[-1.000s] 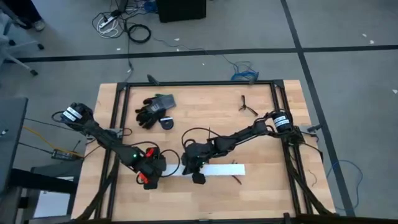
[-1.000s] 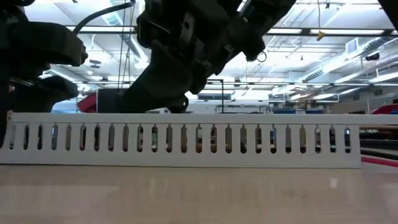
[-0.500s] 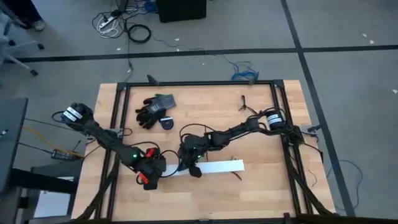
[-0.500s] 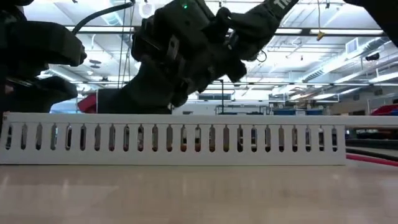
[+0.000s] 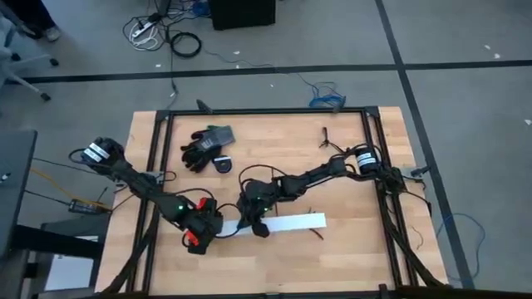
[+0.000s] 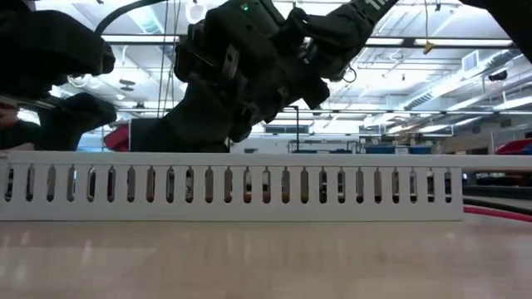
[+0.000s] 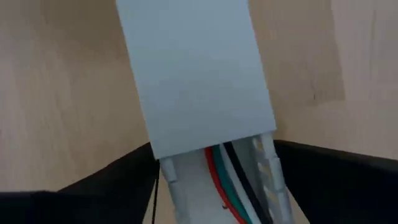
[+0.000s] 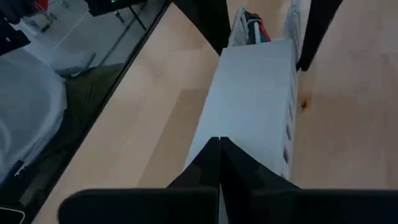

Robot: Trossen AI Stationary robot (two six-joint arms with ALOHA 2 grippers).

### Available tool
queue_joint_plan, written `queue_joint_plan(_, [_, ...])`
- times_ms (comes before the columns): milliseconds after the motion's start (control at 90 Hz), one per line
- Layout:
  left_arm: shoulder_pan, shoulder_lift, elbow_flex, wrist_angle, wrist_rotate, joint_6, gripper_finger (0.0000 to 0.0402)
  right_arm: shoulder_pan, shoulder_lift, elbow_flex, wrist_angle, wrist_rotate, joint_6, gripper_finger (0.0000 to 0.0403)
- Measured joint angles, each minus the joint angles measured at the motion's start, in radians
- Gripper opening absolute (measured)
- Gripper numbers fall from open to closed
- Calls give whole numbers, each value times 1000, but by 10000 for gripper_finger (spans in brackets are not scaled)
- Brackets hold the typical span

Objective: Ziptie cables
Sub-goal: Close the white cable duct cover

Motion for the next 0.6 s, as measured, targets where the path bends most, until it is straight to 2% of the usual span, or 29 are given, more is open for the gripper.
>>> queue_joint_plan(178, [0,-1,73,-116,5,-25,320,5,1,-1,-2,0,5,0])
queue_joint_plan(311, [-10,-2,82,-178,8,-86,320,15,1,-2,-2,1,6,0])
queue_joint_plan(600, [-41,-2,50,-158,3,-245,320,42,1,-3,-5,-2,20,0])
